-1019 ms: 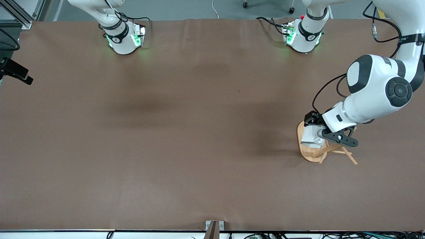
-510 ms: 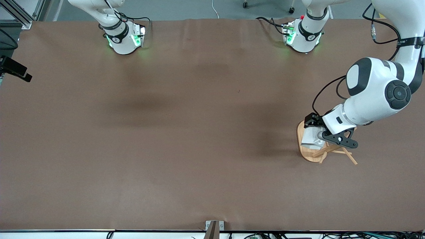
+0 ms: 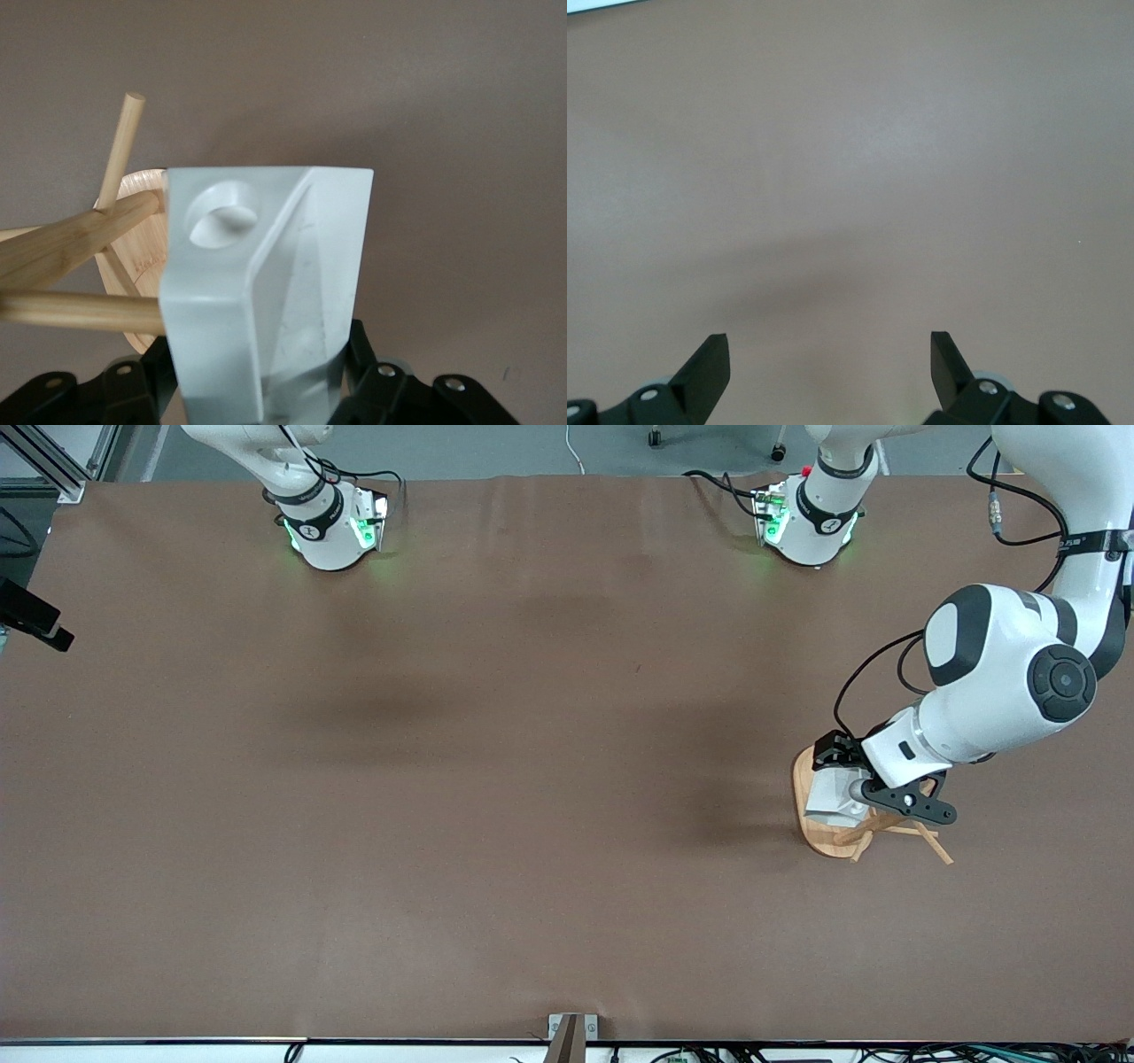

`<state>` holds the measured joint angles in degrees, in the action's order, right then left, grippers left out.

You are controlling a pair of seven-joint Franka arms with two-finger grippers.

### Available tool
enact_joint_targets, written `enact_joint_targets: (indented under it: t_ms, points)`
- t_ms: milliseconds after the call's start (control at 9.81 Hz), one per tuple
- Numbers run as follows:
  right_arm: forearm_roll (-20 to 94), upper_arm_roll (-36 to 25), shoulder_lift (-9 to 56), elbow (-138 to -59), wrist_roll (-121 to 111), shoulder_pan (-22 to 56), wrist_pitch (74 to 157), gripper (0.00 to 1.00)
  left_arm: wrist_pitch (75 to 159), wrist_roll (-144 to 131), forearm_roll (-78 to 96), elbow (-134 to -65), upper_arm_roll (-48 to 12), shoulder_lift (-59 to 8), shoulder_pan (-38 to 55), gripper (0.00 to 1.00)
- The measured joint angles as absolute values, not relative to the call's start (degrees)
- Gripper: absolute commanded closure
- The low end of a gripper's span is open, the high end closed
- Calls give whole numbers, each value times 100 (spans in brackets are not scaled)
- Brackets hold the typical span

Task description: Hang cup on rack

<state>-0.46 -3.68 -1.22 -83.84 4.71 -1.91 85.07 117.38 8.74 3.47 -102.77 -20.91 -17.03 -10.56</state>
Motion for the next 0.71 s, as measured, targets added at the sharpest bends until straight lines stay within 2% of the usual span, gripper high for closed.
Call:
enact_joint_targets:
  t_ms: [306, 510, 611, 713]
  points:
    - [-46, -378, -65, -8458, 457, -290, 8984, 0, 11772, 896, 347, -10277, -1963, -1756, -1059, 96]
    - [-46, -378, -21, -8469, 307, -347, 9016, 0, 11776, 928, 344, -10277, -1859, -1787, -1059, 91]
    - [-48, -378, -22, -8465, 278, -351, 8991, 0, 11778, 955, 299, -10276, -1818, -1811, -1059, 80]
    - [-49, -378, -22, -8463, 268, -354, 8960, 0, 11788, 961, 207, -10274, -1794, -1833, -1059, 62]
